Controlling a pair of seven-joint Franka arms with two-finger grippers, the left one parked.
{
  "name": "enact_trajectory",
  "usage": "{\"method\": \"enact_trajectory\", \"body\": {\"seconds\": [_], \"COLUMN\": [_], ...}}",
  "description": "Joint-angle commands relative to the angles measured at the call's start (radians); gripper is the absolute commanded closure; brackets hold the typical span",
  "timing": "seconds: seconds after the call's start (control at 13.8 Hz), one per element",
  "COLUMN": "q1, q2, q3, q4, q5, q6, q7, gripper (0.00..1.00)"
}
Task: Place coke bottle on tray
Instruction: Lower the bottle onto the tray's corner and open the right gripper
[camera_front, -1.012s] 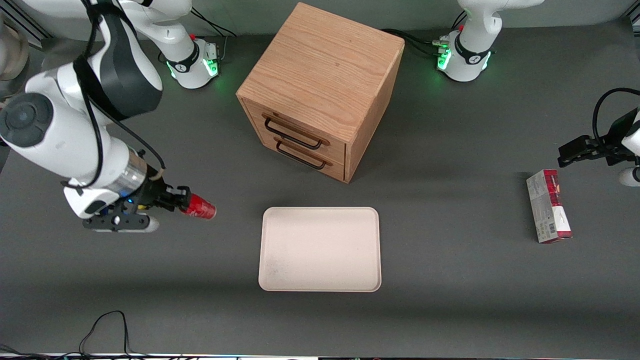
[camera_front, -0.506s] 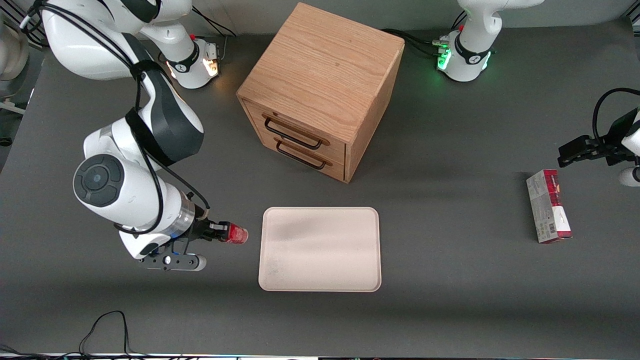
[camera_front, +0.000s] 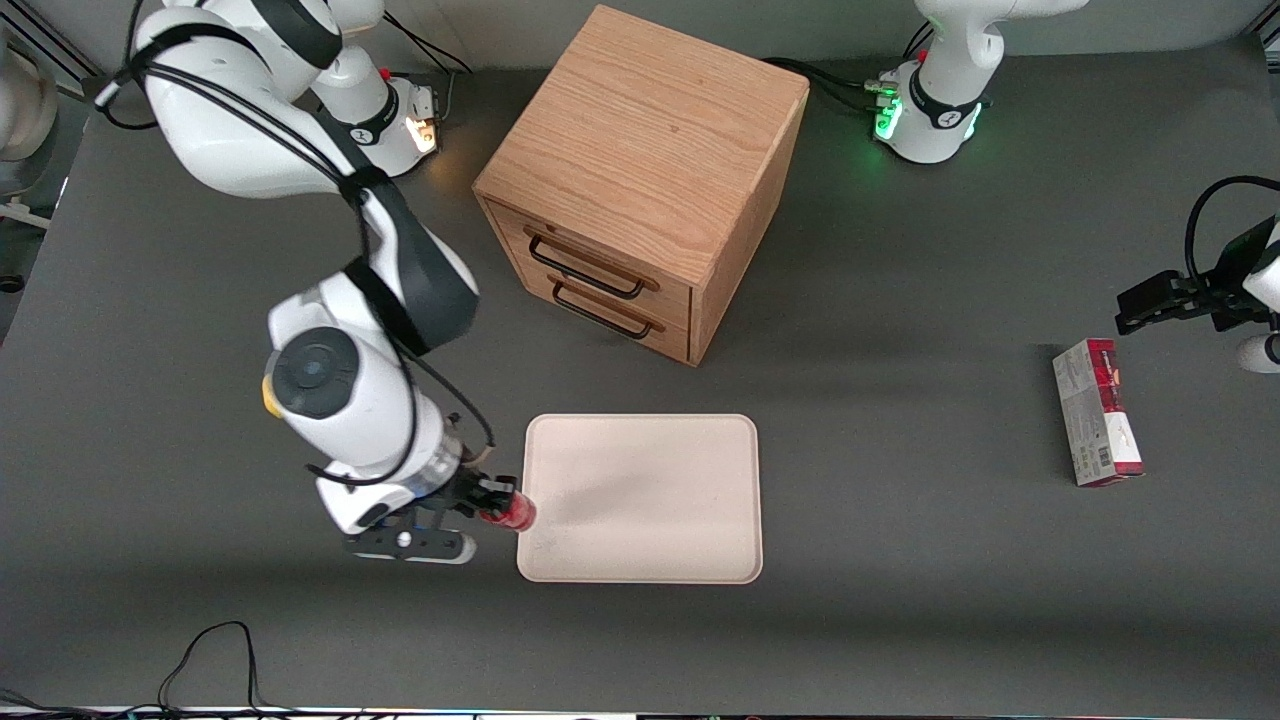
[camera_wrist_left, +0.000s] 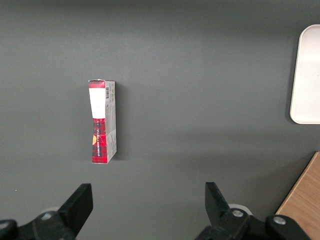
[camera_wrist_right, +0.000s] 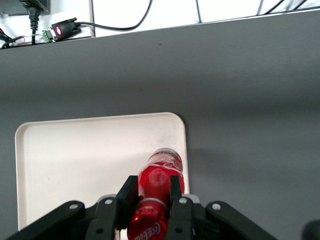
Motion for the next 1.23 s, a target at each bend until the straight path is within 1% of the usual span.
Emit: {"method": "enact_trajectory", "body": {"seconds": [0.0,0.14,0.29,0.36,0.51,0.72,0.8,0.87,0.94,1.16], "q1": [0.014,0.014,0.011,0.011,0.01,0.01,0.008,0.008,0.008,0.014], "q2": [0.057,0.083,0.095,0.111,0.128,0.135,0.135,0.132,0.123,0.044], "q3": [0.012,0.009,0.006,0.004,-0.003,-0.01,-0.01,-0.008,-0.008,-0.011], "q4": [0.042,0.039,0.016,0.016,0.011,-0.005,-0.018,-0.031,-0.035,-0.067], "q5": [-0.037,-0.042,-0.086,-0.097,-0.1,-0.106,-0.127,-0.161,-0.174,-0.171], "q6": [0.09,0.116,0.125,0.14,0.18,0.2,0.213,0.213,0.211,0.181], "q7": [0.052,0.043,0.031,0.031,0.031,0.031,0.031,0.031,0.029,0.025], "gripper": [1.0,1.0,1.0,1.0,1.0,1.0,0.01,0.0,0.0,0.0]}}
